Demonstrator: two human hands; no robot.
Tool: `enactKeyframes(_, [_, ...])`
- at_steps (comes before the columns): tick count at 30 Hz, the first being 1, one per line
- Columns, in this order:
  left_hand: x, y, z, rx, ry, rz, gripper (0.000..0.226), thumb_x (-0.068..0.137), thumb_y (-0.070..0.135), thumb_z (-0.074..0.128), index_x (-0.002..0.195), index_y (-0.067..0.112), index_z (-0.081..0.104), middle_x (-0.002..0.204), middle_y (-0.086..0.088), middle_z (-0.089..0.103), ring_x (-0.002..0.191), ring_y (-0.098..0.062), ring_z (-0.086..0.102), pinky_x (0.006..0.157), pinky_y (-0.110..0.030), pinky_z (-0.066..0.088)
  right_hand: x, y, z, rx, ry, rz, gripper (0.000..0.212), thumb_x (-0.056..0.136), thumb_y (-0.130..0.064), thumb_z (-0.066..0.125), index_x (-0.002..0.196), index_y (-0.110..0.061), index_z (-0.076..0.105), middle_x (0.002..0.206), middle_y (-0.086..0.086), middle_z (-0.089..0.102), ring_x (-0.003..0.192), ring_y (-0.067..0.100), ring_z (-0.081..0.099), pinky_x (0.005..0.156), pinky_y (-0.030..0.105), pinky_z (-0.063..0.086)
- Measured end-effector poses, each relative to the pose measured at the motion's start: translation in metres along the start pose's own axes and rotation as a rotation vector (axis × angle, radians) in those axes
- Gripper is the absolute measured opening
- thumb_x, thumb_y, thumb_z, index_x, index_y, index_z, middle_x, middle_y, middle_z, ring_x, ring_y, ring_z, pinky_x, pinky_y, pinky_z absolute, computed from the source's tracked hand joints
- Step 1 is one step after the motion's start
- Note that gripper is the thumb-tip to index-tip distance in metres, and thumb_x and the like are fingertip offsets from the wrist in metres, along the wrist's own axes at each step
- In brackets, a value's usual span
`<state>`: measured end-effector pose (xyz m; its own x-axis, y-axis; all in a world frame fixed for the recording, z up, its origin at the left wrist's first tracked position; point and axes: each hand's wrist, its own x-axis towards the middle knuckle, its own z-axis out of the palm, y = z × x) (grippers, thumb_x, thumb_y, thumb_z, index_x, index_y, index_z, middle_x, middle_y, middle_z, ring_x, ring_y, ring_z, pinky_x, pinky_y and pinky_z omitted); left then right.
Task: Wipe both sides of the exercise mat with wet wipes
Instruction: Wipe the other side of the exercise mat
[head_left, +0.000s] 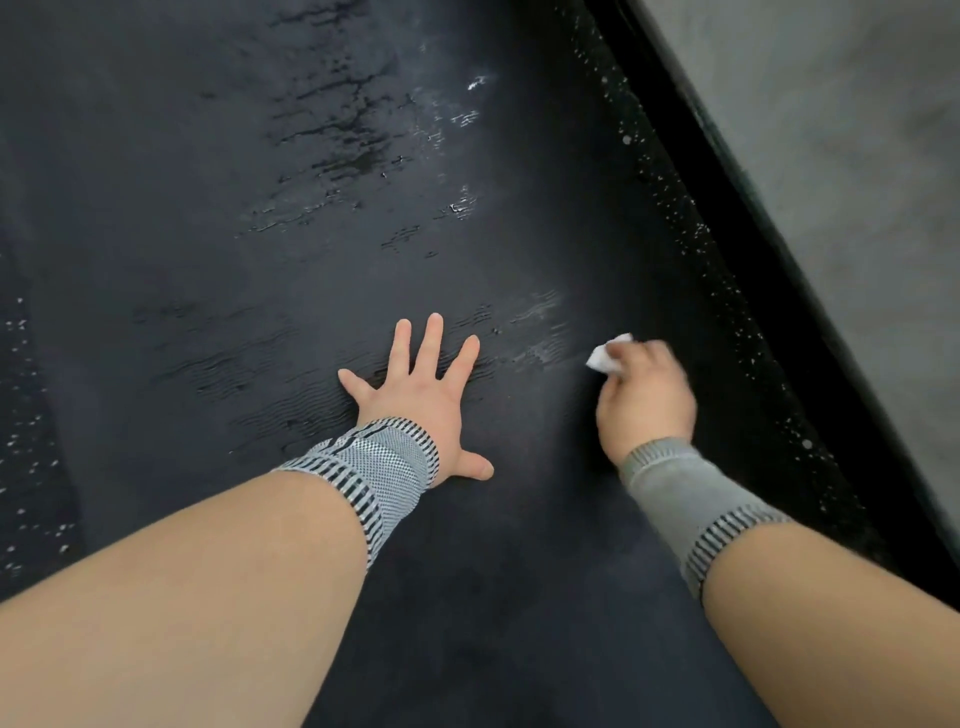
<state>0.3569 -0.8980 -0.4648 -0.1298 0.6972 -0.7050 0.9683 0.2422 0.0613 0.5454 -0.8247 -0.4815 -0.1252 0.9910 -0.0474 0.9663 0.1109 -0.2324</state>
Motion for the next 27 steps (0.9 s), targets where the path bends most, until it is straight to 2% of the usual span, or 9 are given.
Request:
enactKeyframes(2, [0.0, -0.002, 0.0, -0.007, 0.018, -0.015, 0.133, 0.062, 0.078, 0.069, 0.149, 0.04, -0.025, 0.154, 0.003, -0.04, 0.144, -0.028, -0.031, 0.107, -0.076, 0.014, -0.021, -0.016, 0.006, 0.076, -0.088, -0.359, 0.026, 0.072, 0.001, 0.066, 0.095, -0.011, 0.068, 0.088, 0.012, 0.06, 0.075, 0.035, 0.058, 0.06, 0.037, 0.05])
enactKeyframes(4, [-0.001, -0.002, -0.001, -0.005, 0.013, -0.024, 0.133, 0.061, 0.079, 0.07, 0.149, 0.041, -0.023, 0.154, 0.005, -0.039, 0.144, -0.027, -0.031, 0.107, -0.075, 0.015, -0.012, -0.008, 0.006, 0.095, -0.155, -0.531, 0.026, 0.07, 0.001, 0.069, 0.093, -0.011, 0.069, 0.085, 0.01, 0.06, 0.071, 0.033, 0.058, 0.054, 0.036, 0.05])
enactKeyframes(9, [0.0, -0.001, 0.002, 0.012, 0.003, -0.058, 0.136, 0.057, 0.082, 0.069, 0.148, 0.042, -0.023, 0.152, 0.006, -0.04, 0.144, -0.026, -0.033, 0.107, -0.074, 0.015, 0.03, 0.027, -0.006, 0.138, -0.016, 0.101, 0.029, 0.085, -0.008, 0.055, 0.112, -0.013, 0.064, 0.109, 0.012, 0.054, 0.096, 0.033, 0.056, 0.08, 0.035, 0.046])
enactKeyframes(15, [-0.002, 0.002, -0.001, 0.023, -0.022, -0.09, 0.136, 0.056, 0.08, 0.07, 0.148, 0.042, -0.023, 0.151, 0.007, -0.042, 0.143, -0.024, -0.033, 0.109, -0.072, 0.016, -0.021, -0.01, 0.005, 0.155, -0.257, -0.597, 0.042, 0.059, -0.009, 0.077, 0.099, -0.015, 0.069, 0.083, 0.004, 0.058, 0.066, 0.027, 0.058, 0.048, 0.027, 0.045])
enactKeyframes(18, [-0.001, 0.003, -0.001, 0.018, -0.016, -0.094, 0.137, 0.056, 0.08, 0.071, 0.148, 0.043, -0.023, 0.152, 0.007, -0.041, 0.143, -0.024, -0.034, 0.11, -0.072, 0.015, 0.019, 0.025, -0.006, 0.201, -0.131, -0.304, 0.027, 0.075, -0.004, 0.065, 0.101, -0.012, 0.069, 0.093, 0.014, 0.058, 0.075, 0.036, 0.06, 0.062, 0.034, 0.05])
enactKeyframes(20, [-0.001, 0.003, -0.001, 0.029, -0.023, -0.1, 0.138, 0.055, 0.081, 0.071, 0.148, 0.043, -0.023, 0.152, 0.006, -0.041, 0.143, -0.024, -0.033, 0.109, -0.072, 0.016, 0.042, 0.048, -0.01, 0.185, -0.077, -0.008, 0.028, 0.084, -0.005, 0.055, 0.11, -0.012, 0.065, 0.108, 0.014, 0.054, 0.091, 0.035, 0.058, 0.078, 0.036, 0.048])
enactKeyframes(22, [0.0, 0.004, -0.001, 0.031, -0.015, -0.101, 0.138, 0.055, 0.081, 0.071, 0.148, 0.042, -0.023, 0.152, 0.006, -0.04, 0.144, -0.024, -0.033, 0.109, -0.072, 0.016, 0.041, 0.045, -0.011, 0.181, -0.043, 0.124, 0.03, 0.085, -0.006, 0.053, 0.113, -0.011, 0.062, 0.112, 0.013, 0.051, 0.095, 0.035, 0.057, 0.081, 0.037, 0.046])
enactKeyframes(24, [0.0, 0.003, -0.001, 0.033, -0.016, -0.105, 0.138, 0.055, 0.082, 0.07, 0.148, 0.043, -0.024, 0.152, 0.006, -0.041, 0.144, -0.024, -0.033, 0.109, -0.072, 0.017, 0.019, 0.019, -0.006, 0.208, -0.08, -0.011, 0.031, 0.08, -0.004, 0.056, 0.109, -0.01, 0.064, 0.105, 0.015, 0.053, 0.087, 0.037, 0.057, 0.073, 0.038, 0.048])
enactKeyframes(27, [-0.001, 0.003, -0.001, 0.028, -0.018, -0.107, 0.138, 0.054, 0.081, 0.071, 0.147, 0.043, -0.023, 0.151, 0.007, -0.042, 0.143, -0.024, -0.034, 0.109, -0.072, 0.017, -0.016, -0.003, 0.003, 0.189, -0.349, -0.505, 0.032, 0.077, -0.006, 0.061, 0.107, -0.017, 0.063, 0.099, 0.008, 0.054, 0.083, 0.031, 0.057, 0.066, 0.038, 0.052])
